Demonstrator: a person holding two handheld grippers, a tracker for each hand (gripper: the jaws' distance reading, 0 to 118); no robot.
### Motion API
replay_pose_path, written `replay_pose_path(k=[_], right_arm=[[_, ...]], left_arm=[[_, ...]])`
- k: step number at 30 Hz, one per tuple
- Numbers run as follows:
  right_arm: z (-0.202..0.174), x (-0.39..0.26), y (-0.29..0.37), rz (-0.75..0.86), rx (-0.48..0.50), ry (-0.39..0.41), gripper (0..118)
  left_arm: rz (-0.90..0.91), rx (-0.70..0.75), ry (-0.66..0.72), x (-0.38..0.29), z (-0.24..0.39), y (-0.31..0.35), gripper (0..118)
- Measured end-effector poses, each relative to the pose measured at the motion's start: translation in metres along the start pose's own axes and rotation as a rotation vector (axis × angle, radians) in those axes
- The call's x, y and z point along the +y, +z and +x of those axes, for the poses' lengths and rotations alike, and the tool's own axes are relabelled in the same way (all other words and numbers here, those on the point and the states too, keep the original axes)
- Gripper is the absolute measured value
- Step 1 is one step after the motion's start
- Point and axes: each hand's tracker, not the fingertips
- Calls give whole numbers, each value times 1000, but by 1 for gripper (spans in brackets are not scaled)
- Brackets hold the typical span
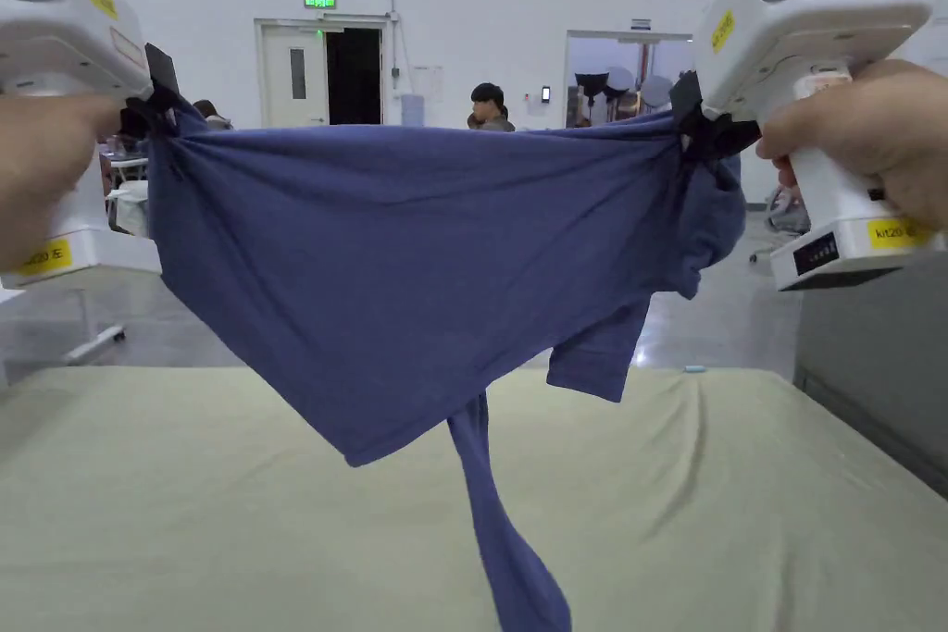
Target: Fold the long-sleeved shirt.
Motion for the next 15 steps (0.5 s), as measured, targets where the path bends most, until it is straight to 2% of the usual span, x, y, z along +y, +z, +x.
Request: replay_pose_path(k=[3, 7, 9, 12, 15], right_arm=[[11, 17, -20, -20, -5, -32, 7], [18, 6, -49, -34, -22, -50, 7], [19, -18, -73, -70, -45, -30, 7], [21, -84, -119, -181, -8, -7, 7], [18, -180, -163, -294, 30, 1, 7]], left_arm=[[36, -67, 42, 15, -2, -30, 0], [-43, -53, 63, -5, 2, -66, 0], [-74, -64, 53, -29, -1, -84, 0], [-201, -14, -24, -86, -9, -116, 0], [-334, -14, -48, -165, -26, -143, 0]])
